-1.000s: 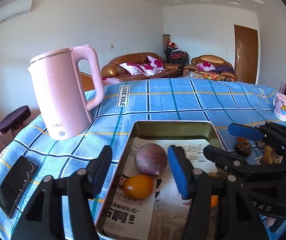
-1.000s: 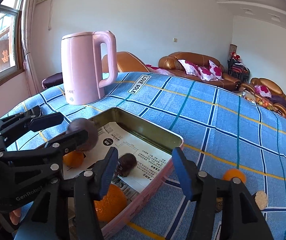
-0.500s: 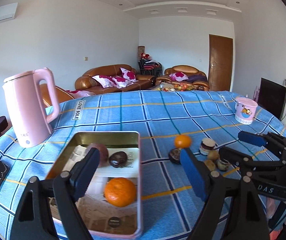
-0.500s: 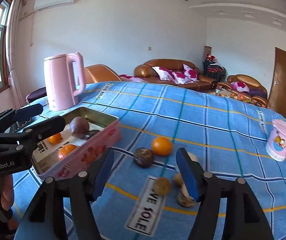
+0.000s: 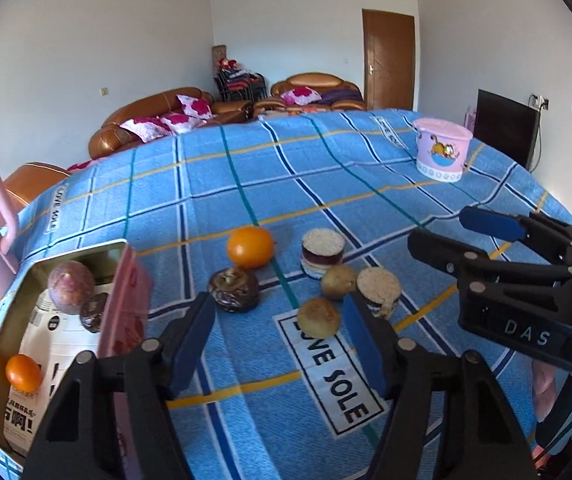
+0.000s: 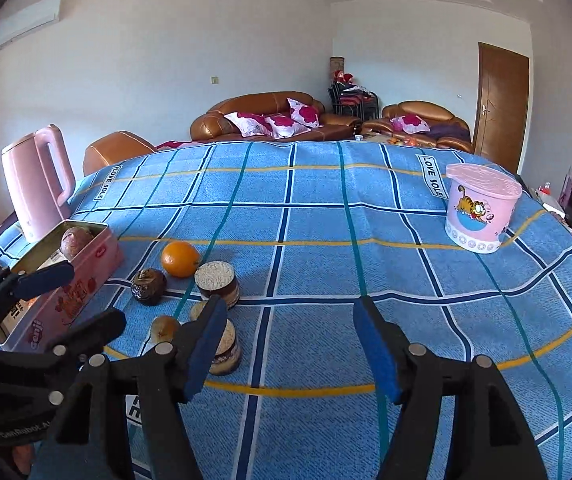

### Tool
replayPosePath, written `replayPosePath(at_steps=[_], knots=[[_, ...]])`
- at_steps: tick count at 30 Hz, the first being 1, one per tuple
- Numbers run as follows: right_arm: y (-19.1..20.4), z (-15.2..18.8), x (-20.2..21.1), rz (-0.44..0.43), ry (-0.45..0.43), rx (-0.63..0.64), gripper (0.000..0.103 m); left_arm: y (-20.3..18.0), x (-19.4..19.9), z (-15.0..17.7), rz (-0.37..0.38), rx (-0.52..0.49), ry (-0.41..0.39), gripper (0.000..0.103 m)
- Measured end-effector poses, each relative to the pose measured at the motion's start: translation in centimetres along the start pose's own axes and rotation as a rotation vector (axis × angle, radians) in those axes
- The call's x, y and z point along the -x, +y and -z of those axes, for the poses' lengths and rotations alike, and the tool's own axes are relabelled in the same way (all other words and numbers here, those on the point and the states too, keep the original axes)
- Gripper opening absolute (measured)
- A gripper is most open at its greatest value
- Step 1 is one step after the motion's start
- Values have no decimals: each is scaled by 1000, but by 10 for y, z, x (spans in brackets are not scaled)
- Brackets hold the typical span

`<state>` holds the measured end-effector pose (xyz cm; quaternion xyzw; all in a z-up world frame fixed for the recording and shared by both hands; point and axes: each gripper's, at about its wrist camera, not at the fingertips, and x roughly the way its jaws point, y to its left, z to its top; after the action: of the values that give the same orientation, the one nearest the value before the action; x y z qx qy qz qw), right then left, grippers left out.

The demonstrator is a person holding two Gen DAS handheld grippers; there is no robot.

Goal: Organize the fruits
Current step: 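Grasp a brown kiwi-like fruit with the left gripper while the right grasps a round pastry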

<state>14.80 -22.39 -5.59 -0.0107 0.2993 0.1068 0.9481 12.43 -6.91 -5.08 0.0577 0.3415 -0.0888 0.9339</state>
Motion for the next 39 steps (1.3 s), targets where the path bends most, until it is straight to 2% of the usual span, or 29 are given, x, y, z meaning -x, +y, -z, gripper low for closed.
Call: replayPosePath(at_steps=[2,8,10,11,15,21,29,30,34,37,39], knots=[[-1,2,-1,5,5,-2,67,-3,-10,0,25,-5,45,55],[-2,1,-6,0,27,-14,67,-10,-30,-1,98,1,126,54],[-2,1,-6,-2,28,-16,67,-11,-32,-1,129,-2,136,33],[-2,1,-6,-4,29,-17,67,-10,-32,-1,139,2,138,30],[-1,1,-7,-47,31,-13,67,1,-18,0,132,46,73,30],[14,2,-8,-125,42,58,67,20,4,4,31,122,-37,30],[26,4,-27,-191,143,115,67,26,8,1,-4,130,-65,30],[27,4,-28,-199,152,118,66,25,7,1,-2,129,-64,30],[30,7,-36,-219,200,127,46,27,7,2,0,136,-61,30],[32,8,-41,-236,227,130,36,29,7,2,3,145,-62,30],[33,8,-40,-237,224,135,35,29,8,3,2,145,-63,30]])
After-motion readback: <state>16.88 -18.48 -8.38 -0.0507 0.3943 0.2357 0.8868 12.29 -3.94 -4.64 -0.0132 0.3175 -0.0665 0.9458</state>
